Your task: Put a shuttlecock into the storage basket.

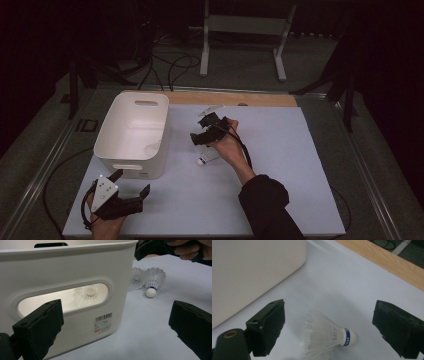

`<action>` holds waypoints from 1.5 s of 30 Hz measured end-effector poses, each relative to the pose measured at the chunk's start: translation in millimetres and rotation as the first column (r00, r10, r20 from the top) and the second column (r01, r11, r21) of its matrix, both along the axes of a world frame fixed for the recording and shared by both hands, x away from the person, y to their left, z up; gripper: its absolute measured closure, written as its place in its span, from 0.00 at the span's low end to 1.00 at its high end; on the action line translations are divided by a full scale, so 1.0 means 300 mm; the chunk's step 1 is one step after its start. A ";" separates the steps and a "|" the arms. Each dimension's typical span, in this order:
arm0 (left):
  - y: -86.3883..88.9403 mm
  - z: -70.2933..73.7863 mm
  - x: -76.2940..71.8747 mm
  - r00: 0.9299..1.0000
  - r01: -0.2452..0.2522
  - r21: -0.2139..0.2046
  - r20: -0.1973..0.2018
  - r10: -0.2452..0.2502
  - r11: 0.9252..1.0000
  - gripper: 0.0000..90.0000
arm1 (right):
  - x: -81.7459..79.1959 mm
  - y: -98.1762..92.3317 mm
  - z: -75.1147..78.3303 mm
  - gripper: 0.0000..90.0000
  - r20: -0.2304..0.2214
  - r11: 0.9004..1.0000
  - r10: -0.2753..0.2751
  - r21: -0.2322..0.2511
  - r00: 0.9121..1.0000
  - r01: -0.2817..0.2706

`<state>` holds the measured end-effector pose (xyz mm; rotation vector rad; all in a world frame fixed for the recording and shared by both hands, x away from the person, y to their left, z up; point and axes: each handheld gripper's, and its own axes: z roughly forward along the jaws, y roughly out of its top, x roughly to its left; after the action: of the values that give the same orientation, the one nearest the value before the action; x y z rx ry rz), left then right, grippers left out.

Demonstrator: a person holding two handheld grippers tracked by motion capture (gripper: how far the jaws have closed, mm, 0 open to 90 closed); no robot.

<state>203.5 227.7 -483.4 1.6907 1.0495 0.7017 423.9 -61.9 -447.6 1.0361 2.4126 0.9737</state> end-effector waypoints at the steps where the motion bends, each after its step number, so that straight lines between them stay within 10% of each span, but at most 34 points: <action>1: 0.000 0.000 0.000 1.000 0.000 0.000 -0.001 0.000 1.000 0.00 | 0.003 0.000 -0.007 0.12 -0.008 1.000 -0.003 -0.002 1.000 0.003; 25: 0.001 0.000 0.000 1.000 -0.002 -0.001 0.000 0.002 1.000 0.00 | 0.031 0.020 -0.085 0.28 -0.062 0.992 -0.024 -0.124 0.998 0.016; 45: -0.001 0.000 -0.001 1.000 -0.002 0.001 -0.001 0.002 1.000 0.00 | 0.079 -0.073 -0.066 0.88 -0.095 0.986 -0.159 -0.055 0.983 0.154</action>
<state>203.2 227.5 -483.5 1.6911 1.0515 0.7027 447.5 -83.6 -467.3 1.2630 2.3766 0.8254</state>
